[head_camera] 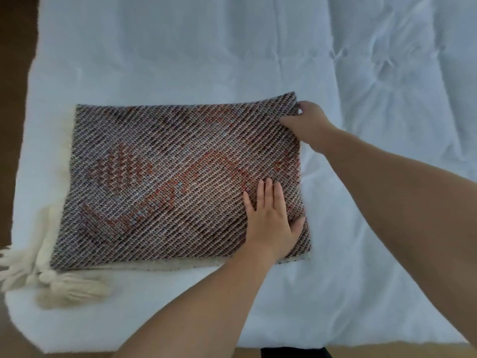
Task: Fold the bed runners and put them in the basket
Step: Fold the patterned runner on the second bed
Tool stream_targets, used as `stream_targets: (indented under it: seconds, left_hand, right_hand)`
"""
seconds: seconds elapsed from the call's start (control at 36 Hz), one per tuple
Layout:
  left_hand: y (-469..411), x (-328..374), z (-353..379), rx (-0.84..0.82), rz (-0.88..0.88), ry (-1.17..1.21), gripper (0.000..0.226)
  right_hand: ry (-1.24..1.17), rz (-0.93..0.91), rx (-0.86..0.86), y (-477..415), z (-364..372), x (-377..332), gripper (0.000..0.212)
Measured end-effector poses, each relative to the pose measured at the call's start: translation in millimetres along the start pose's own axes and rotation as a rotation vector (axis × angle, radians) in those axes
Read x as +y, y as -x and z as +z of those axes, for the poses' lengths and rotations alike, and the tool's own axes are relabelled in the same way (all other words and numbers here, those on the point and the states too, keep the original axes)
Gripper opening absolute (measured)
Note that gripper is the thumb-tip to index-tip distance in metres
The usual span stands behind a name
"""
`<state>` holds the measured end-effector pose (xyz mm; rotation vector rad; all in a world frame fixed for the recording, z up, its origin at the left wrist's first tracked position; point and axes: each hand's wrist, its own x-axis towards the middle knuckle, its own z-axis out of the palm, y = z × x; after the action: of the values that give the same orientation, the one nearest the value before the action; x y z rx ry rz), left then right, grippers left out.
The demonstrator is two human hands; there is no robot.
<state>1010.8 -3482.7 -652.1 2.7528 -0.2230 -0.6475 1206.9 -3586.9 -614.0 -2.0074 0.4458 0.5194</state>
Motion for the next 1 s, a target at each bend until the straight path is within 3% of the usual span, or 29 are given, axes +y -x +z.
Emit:
stream_targets:
  seconds: [0.25, 0.5, 0.64, 0.83, 0.92, 1.0]
  left_hand:
    - [10, 31, -40, 0.111, -0.386, 0.383, 0.12]
    - [61, 1, -101, 0.297, -0.443, 0.669, 0.091]
    - [91, -37, -133, 0.346, -0.49, 0.814, 0.097]
    - [133, -98, -169, 0.311, -0.526, 0.865, 0.092]
    - [146, -136, -179, 0.326, -0.542, 0.813, 0.077]
    - [155, -181, -182, 0.308, -0.522, 0.814, 0.04]
  right_hand:
    - [-0.011, -0.11, -0.067, 32, 17, -78, 0.013]
    - [-0.156, -0.052, -0.077, 78, 45, -140, 0.008]
    - [-0.181, -0.044, -0.018, 102, 79, -171, 0.006]
    - [-0.145, -0.032, 0.022, 121, 142, -212, 0.025]
    - [-0.132, -0.028, 0.021, 125, 172, -230, 0.028]
    - [-0.048, -0.054, 0.044, 127, 202, -246, 0.029]
